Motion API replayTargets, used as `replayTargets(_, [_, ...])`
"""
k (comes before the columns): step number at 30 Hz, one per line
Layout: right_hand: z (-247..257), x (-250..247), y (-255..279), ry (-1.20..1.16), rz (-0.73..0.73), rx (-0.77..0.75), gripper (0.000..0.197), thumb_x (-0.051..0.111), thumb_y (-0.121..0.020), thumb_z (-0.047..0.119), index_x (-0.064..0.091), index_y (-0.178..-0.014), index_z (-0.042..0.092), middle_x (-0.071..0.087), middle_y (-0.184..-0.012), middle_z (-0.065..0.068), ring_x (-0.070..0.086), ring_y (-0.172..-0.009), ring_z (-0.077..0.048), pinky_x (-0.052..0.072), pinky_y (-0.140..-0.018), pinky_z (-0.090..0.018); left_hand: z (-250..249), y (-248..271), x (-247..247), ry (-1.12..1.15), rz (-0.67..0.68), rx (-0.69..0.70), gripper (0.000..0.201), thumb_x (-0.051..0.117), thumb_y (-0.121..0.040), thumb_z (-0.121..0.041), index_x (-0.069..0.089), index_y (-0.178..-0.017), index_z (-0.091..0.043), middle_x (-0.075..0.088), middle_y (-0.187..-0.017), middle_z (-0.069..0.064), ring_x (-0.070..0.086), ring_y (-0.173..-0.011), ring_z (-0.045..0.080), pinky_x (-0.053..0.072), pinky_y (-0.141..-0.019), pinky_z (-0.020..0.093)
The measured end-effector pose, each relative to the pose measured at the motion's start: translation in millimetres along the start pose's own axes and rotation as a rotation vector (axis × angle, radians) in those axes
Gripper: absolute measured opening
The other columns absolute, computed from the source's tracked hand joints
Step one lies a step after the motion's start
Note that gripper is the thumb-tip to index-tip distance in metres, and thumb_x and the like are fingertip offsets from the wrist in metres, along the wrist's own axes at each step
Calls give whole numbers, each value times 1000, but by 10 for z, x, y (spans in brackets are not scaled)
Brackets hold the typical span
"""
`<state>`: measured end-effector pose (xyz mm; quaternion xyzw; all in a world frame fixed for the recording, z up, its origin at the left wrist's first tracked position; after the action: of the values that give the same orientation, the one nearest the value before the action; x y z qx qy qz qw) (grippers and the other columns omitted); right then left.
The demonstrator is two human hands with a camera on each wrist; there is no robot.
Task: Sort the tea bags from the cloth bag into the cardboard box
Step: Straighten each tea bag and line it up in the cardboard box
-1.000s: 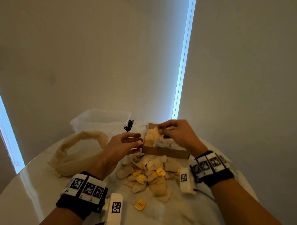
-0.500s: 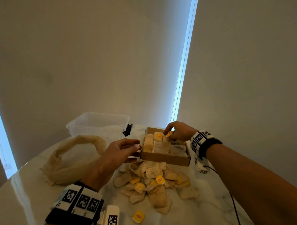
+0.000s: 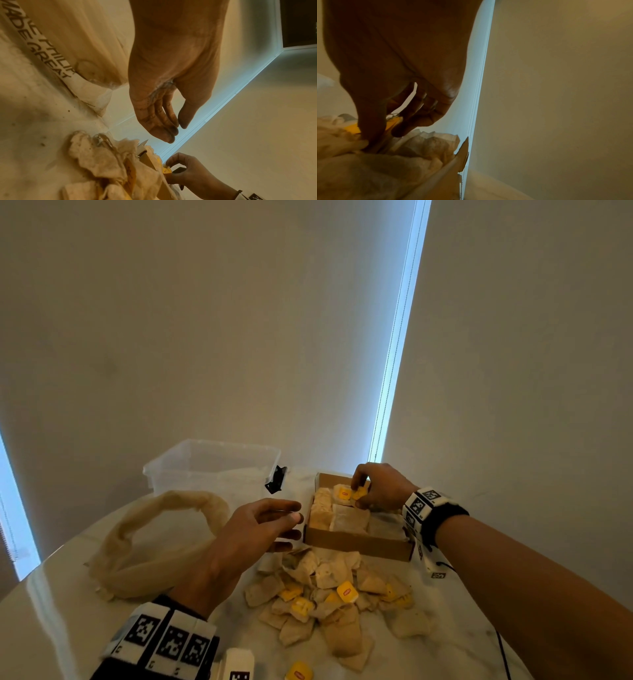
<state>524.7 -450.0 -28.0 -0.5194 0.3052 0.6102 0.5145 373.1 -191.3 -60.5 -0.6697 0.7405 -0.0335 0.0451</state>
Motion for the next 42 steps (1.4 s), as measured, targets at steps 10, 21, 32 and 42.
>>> replayTargets(10, [-25,-113,11,100,-71,9,32,96,-75,28,75,-100,27,63,-108,7,61,-98,-13,50,-82,-28,1,-2,3,-10,1,1,22,71,-99,-18,74,-120,-22,81,-106,-5,79,-95,16,63,-76,27])
replayTargets(21, [251,-527,418,-69,-198,-74,19,86,-88,20,73,-100,24,69,-98,7,60,-82,0,47,-73,-16,-167,-56,42,-286,53,55,19,74,-98,-24,76,-117,-22,79,-104,-2,78,-90,11,62,-71,23])
replayTargets(32, [963,229,1080,63,481,32,33,86,-89,34,77,-118,22,79,-100,3,78,-88,-16,63,-73,-29,-46,-137,476,-1369,399,-15,40,94,-74,-38,79,-111,-31,70,-116,-4,68,-96,17,58,-82,33])
replayTargets(42, [741,75,1261,-445,90,21,28,76,-97,26,74,-124,18,75,-106,2,76,-90,-15,65,-81,-30,-328,-171,315,-1080,225,88,27,74,-96,-36,77,-116,-17,74,-113,-2,68,-100,13,57,-80,29])
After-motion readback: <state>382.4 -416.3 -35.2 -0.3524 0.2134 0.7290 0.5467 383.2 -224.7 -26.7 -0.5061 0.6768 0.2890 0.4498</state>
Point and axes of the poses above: each hand's wrist, its own y-axis away from the middle knuckle, its own x-axis out of the palm, z = x × y, the point moved 6 cm from there along -y, towards the middle knuckle
